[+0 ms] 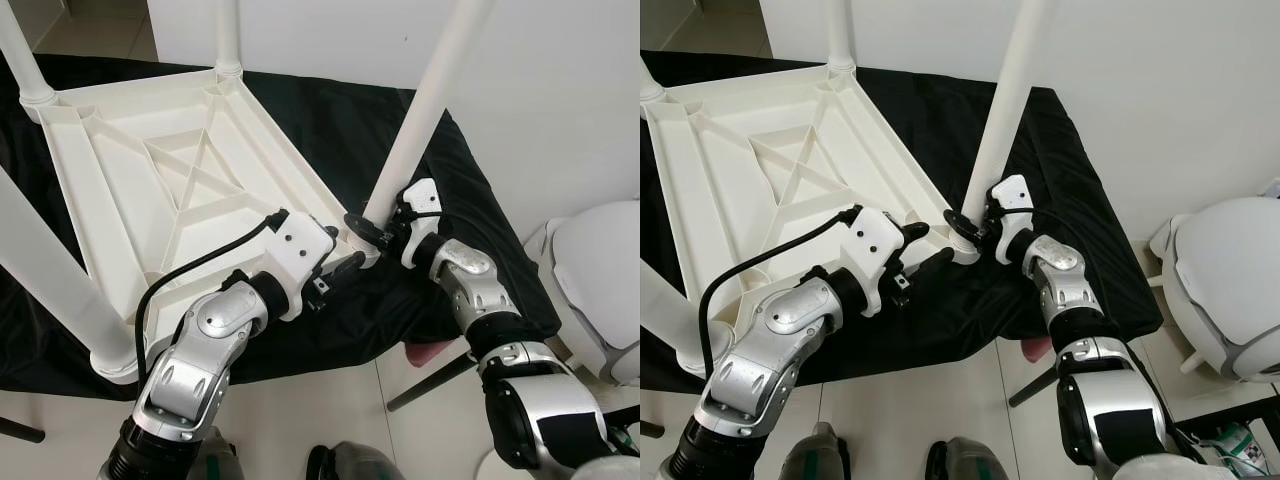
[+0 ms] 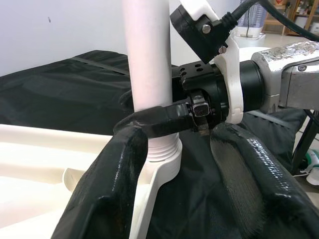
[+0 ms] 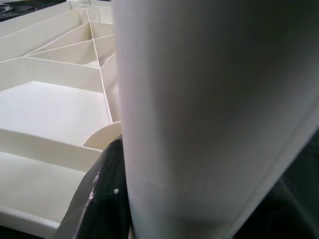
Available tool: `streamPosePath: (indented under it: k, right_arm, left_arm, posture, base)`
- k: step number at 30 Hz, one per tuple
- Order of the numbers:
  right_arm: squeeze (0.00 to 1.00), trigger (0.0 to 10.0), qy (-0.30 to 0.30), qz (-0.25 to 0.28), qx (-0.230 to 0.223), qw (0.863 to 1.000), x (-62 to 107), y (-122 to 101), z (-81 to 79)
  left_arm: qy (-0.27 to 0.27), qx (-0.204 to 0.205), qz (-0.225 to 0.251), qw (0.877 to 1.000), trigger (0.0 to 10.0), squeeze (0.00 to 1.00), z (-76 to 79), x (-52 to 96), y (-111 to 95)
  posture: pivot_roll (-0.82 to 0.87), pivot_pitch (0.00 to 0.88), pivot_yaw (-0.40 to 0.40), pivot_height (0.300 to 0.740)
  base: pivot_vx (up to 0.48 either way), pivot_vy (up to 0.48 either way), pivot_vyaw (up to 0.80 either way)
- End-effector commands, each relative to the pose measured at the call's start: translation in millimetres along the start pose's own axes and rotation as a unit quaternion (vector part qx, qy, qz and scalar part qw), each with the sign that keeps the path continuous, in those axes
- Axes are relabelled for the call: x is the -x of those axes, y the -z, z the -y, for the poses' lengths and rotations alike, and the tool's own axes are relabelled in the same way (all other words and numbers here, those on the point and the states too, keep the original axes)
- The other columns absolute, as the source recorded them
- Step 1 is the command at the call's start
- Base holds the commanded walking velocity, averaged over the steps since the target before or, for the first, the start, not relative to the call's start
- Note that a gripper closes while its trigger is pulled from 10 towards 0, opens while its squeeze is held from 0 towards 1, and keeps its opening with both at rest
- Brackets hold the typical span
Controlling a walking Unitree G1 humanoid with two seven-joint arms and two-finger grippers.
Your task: Building children table
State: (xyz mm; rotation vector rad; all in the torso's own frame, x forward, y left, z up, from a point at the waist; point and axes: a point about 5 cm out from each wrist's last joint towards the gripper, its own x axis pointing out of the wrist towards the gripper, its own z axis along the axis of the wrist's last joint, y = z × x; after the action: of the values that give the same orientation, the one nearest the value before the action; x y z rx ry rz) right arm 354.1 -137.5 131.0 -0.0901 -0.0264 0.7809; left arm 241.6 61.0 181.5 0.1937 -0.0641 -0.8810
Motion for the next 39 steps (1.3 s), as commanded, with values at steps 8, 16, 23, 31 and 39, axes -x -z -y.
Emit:
streamPosePath:
  k: [8, 16, 23, 31, 39]
  right_arm:
    - [0.00, 10.0, 0.035, -0.030, -0.008, 0.999, 4.7, 11, 3.6]
    - [0.00, 10.0, 0.109, -0.005, -0.026, 0.994, -4.4, 9, -12.4]
    - [0.00, 10.0, 0.189, 0.026, -0.069, 0.979, -8.4, 9, -27.6]
    - [0.00, 10.0, 0.321, 0.032, -0.109, 0.940, -7.6, 14, -42.0]
    - [0.00, 10.0, 0.311, 0.030, -0.115, 0.943, -10.6, 8, -54.6]
  left_arm:
    - [-0.016, 0.004, 0.007, 1.000, 10.0, 0.00, 0.9, -2.4, -3]
    - [-0.010, 0.010, 0.005, 1.000, 10.0, 0.00, 5.1, -2.5, -1]
    - [-0.007, 0.013, 0.003, 1.000, 10.0, 0.00, 7.3, -3.4, 1]
    - [-0.004, 0.014, 0.003, 1.000, 10.0, 0.00, 9.5, -3.4, 1]
    - [-0.002, 0.014, 0.001, 1.000, 10.0, 0.00, 11.5, -3.1, 2]
  posture:
    - [0.01, 0.016, -0.122, 0.740]
    - [-0.01, 0.032, -0.123, 0.740]
    - [-0.01, 0.035, -0.124, 0.740]
    - [0.00, 0.031, -0.132, 0.740]
    - [0.00, 0.025, -0.144, 0.740]
  base:
    - [0.000, 0.000, 0.00]
    - [0.000, 0.000, 0.00]
    - [0.000, 0.000, 0.00]
    - [0.000, 0.000, 0.00]
    - [0.000, 0.000, 0.00]
